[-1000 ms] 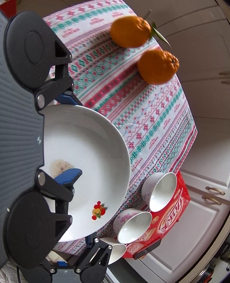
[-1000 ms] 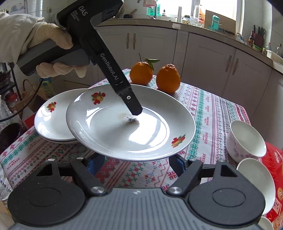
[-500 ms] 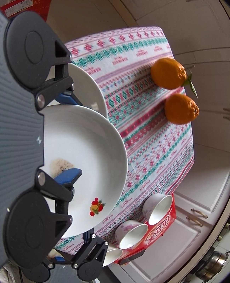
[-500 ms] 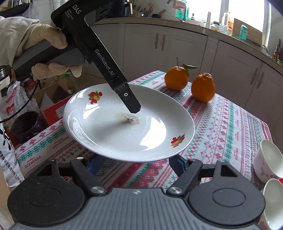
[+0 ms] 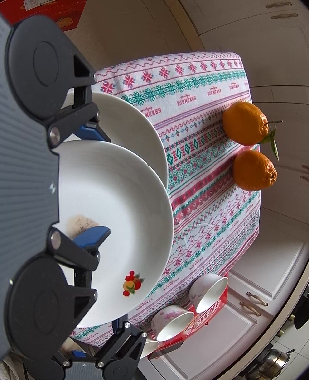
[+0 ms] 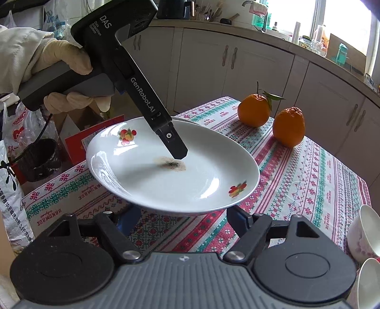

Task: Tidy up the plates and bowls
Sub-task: 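Lower the stained white plate onto the plate stack with the left gripper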

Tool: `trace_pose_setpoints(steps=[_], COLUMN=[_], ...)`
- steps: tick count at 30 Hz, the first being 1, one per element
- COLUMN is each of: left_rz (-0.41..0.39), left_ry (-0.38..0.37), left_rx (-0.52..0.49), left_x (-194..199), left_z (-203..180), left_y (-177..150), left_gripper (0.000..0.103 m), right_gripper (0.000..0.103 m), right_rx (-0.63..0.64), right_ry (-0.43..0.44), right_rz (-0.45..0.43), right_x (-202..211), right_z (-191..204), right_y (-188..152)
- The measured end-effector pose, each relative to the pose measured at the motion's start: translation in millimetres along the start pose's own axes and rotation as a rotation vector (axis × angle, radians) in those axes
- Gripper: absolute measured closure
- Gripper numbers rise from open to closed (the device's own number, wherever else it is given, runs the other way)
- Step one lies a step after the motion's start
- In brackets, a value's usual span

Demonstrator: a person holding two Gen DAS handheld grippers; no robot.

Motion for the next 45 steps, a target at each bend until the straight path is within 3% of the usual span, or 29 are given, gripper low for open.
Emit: trace_pose_setpoints(steps=[45], left_rz=[0.009], left_ry=[0.064], left_rx=[-0.006], left_x=[9.2], left_z=[17.3], left_y=[-11.9], left_gripper=[0.031], right_gripper=[0.02], right_rx=[0.049], right_ry=[0.011], right_rz=[-0.008], right_x=[-1.8], right_z=[15.2], right_y=[2.3])
Point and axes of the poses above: each gripper's, at about its wrist camera, not at the fingertips, and x roughly against the way its jaws point, z to its left, y to its top, the point moved 7 cm from there along -x, roughly the way its jaws point, and after that the axes turned 10 degrees about -y, right-handed, at the moved point
